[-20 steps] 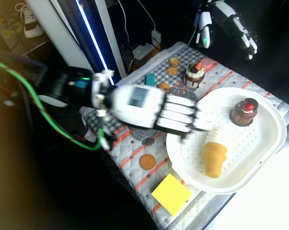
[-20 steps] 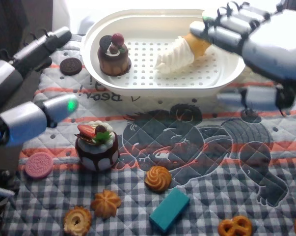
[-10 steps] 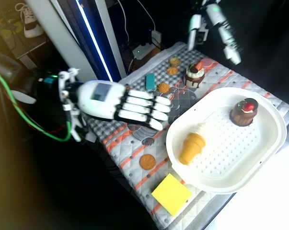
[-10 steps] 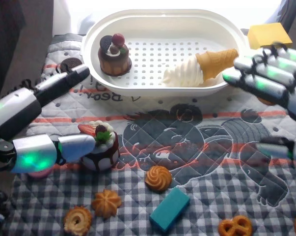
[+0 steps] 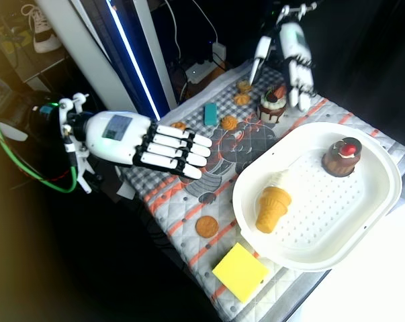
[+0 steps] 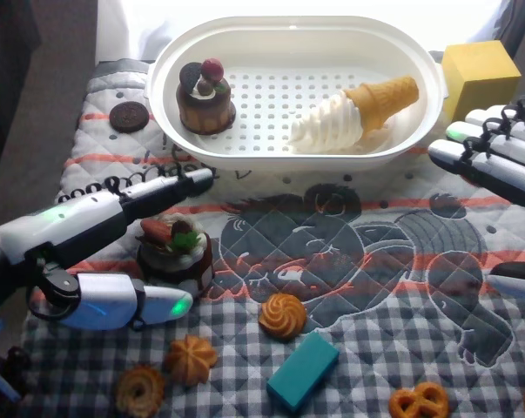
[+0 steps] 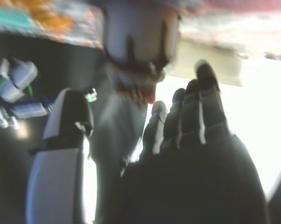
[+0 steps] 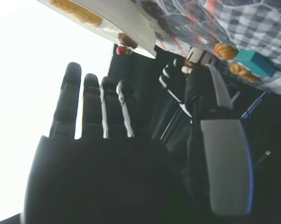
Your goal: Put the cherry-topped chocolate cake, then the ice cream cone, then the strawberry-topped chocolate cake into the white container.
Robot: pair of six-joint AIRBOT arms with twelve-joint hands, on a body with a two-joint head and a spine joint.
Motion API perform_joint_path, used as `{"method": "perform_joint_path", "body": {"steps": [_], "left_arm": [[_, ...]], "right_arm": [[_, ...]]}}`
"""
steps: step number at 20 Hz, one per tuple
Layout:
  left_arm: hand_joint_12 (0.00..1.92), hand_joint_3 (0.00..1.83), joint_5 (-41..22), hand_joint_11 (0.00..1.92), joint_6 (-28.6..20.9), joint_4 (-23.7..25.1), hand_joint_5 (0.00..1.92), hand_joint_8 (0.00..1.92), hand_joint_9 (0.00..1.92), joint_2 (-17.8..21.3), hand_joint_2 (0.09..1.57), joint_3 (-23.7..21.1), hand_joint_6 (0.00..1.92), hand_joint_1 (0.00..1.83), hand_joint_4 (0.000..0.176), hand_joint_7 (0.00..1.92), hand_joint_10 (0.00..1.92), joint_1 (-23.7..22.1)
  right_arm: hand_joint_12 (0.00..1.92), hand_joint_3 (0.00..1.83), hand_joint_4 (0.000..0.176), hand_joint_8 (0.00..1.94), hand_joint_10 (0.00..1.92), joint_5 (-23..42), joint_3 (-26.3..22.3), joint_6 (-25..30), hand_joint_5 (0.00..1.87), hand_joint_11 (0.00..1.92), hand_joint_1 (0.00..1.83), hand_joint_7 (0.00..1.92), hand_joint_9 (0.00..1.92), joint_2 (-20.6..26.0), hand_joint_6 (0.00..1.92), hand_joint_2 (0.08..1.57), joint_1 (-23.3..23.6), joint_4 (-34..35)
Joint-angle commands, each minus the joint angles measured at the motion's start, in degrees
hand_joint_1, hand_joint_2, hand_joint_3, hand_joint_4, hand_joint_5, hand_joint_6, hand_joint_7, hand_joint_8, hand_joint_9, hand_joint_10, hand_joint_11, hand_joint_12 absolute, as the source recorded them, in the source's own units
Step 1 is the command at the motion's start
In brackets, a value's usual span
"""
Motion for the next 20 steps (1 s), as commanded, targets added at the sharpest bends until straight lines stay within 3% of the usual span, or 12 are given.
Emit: {"method": "perform_joint_path", "body": {"steps": [1,2,3,4,5,6,7,9,12,17,19,20], "left_arm": [[1.66,0.00,-4.82,0.00,0.41,0.19,0.38,0.33,0.07,-0.14,1.11,0.31,0.18,1.08,0.044,0.34,0.99,-1.01],[1.87,0.01,-4.00,0.21,1.81,0.23,0.40,1.00,0.22,-0.35,1.14,0.33,0.74,1.18,0.000,0.30,1.54,-1.67],[1.91,0.01,-3.52,0.44,3.88,0.23,0.56,1.59,0.35,-0.45,1.30,0.08,1.34,1.10,0.000,0.49,1.80,-2.34],[1.91,0.01,-3.23,0.44,6.18,0.23,0.56,1.59,0.35,-0.43,1.30,-0.38,1.34,1.10,0.000,0.49,1.80,-3.13],[1.92,0.04,-3.53,0.69,7.86,0.23,0.58,1.53,0.66,-0.31,1.27,-0.90,1.45,1.30,0.000,0.67,1.71,-3.75],[1.92,0.03,-3.97,0.70,8.03,0.23,0.65,1.49,0.68,-0.16,1.25,-0.98,1.42,1.31,0.000,0.70,1.65,-4.20],[1.92,0.26,-4.69,0.72,8.03,0.23,0.67,1.51,0.68,0.05,1.14,-0.96,1.44,1.31,0.000,0.68,1.68,-4.63],[1.92,0.27,-6.55,0.76,8.02,0.14,0.75,1.49,0.74,0.62,1.11,-0.77,1.36,1.17,0.001,0.76,1.75,-6.03],[1.92,0.08,-7.45,0.73,8.20,0.14,0.72,1.48,0.71,0.56,1.21,0.28,1.33,1.33,0.000,0.68,1.62,-9.93],[1.83,0.06,-0.27,0.64,11.10,-1.39,0.69,1.43,0.73,-5.47,1.21,7.68,1.41,1.33,0.000,0.75,1.53,-21.86],[1.91,0.56,3.21,0.78,13.05,-4.36,0.70,1.57,0.74,-8.59,0.98,11.36,1.41,1.34,0.000,0.73,1.67,-24.63],[1.92,0.47,4.74,0.75,15.11,-6.65,0.67,1.62,0.68,-10.24,1.05,13.08,1.44,1.33,0.000,0.68,1.70,-25.73]], "right_arm": [[0.29,0.00,0.000,0.00,0.01,7.51,-0.08,0.08,0.00,0.00,0.61,0.00,0.02,0.32,0.00,1.24,0.20,0.00],[0.33,0.00,0.000,0.00,0.01,7.56,-0.08,0.12,0.00,0.00,0.62,0.00,0.03,0.32,0.00,1.24,0.14,0.01],[0.34,0.00,0.000,0.00,0.01,7.60,-0.08,0.13,0.00,0.00,0.62,0.00,0.03,0.31,0.00,1.25,0.07,0.04],[0.34,0.00,0.000,0.00,0.01,7.65,-0.08,0.14,0.00,0.00,0.62,0.00,0.03,0.31,0.00,1.25,-0.06,0.17],[0.36,0.00,0.000,0.00,0.01,7.72,-0.08,0.14,0.00,0.00,0.62,0.00,0.03,0.30,0.00,1.25,-0.15,0.27],[0.34,0.00,0.000,0.00,0.01,7.74,-0.08,0.14,0.00,0.00,0.64,0.00,0.02,0.29,0.00,1.25,-0.23,0.40],[0.33,0.00,0.000,0.00,0.01,7.81,-0.09,0.16,0.00,0.00,0.62,0.00,0.02,0.28,0.00,1.25,-0.31,0.43],[0.38,0.00,0.000,0.00,0.02,7.93,-0.10,0.17,0.00,0.00,0.61,0.02,0.03,0.24,0.00,1.25,-0.46,0.54],[0.40,0.00,0.000,0.00,0.01,8.08,-0.15,0.20,0.00,0.00,0.59,0.00,0.02,0.25,0.00,1.26,-0.69,0.77],[0.35,0.00,0.000,0.00,0.03,8.21,0.19,0.20,0.00,0.00,0.57,0.03,0.03,-0.23,0.00,1.26,-1.07,1.33],[0.38,0.00,0.000,0.00,0.03,8.21,0.33,0.20,0.00,0.00,0.56,0.03,0.03,-0.49,0.00,1.25,-1.08,1.41],[0.42,0.00,0.000,0.00,0.03,8.21,0.47,0.20,0.00,0.00,0.55,0.02,0.03,-0.71,0.00,1.26,-1.08,1.42]]}}
